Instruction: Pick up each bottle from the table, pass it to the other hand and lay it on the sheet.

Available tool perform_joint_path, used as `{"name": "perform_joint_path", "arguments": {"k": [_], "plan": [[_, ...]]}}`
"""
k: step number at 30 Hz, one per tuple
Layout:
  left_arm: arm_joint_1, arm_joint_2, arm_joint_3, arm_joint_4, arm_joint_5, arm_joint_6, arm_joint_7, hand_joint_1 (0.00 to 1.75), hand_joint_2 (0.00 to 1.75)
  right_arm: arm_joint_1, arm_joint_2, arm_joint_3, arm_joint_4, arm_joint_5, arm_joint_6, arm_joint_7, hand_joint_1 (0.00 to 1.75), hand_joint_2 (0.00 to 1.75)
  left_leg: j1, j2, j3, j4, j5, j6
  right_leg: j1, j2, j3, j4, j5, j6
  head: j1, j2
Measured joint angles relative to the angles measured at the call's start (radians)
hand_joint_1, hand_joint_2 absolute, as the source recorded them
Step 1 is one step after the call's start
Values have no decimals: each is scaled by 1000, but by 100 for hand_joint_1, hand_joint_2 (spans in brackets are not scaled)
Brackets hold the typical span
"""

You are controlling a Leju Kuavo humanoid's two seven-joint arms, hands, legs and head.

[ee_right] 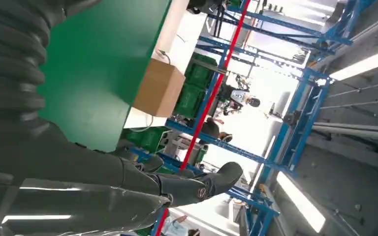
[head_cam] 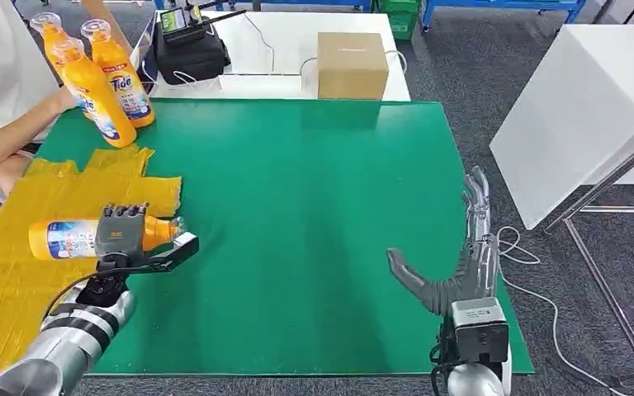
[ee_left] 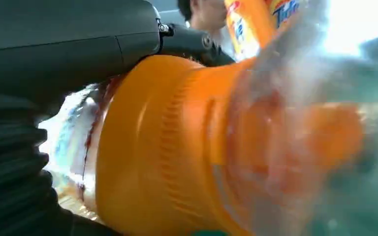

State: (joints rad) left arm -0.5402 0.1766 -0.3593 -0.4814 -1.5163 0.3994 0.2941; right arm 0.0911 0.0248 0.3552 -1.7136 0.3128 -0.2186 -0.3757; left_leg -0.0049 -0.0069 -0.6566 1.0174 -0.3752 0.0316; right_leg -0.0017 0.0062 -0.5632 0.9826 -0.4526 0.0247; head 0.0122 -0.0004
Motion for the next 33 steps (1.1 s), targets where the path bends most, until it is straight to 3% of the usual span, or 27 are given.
{"name": "perform_joint_path", "arguments": {"k": [2,14,23,28,33], "plan": [[-7,-1,12,19,1,-5,11,0,175,0,-2,0,2,-1,3,8,0,175,0,0,3,0,-2,-2,0,0,2,0,-3,-4,0,0],[-22,-7,47,64,8,-10,23,0,175,0,-6,0,19,0,10,25,0,175,0,0,8,0,-2,-3,0,0,6,1,-2,-3,0,0],[2,-32,137,53,50,77,-99,0,175,3,-8,-11,24,13,8,45,0,175,0,0,8,0,-2,-3,0,0,6,1,-2,-4,0,0],[97,-80,194,-110,286,142,-355,0,175,31,-7,-26,20,-15,14,37,0,175,0,0,5,0,-2,-3,-1,0,3,1,-2,-3,0,0],[339,-148,183,-638,911,5,-635,0,175,126,-8,-56,-33,-218,64,-17,0,175,-3,1,-2,0,-4,-2,-3,0,4,0,-2,-3,1,0]]}}
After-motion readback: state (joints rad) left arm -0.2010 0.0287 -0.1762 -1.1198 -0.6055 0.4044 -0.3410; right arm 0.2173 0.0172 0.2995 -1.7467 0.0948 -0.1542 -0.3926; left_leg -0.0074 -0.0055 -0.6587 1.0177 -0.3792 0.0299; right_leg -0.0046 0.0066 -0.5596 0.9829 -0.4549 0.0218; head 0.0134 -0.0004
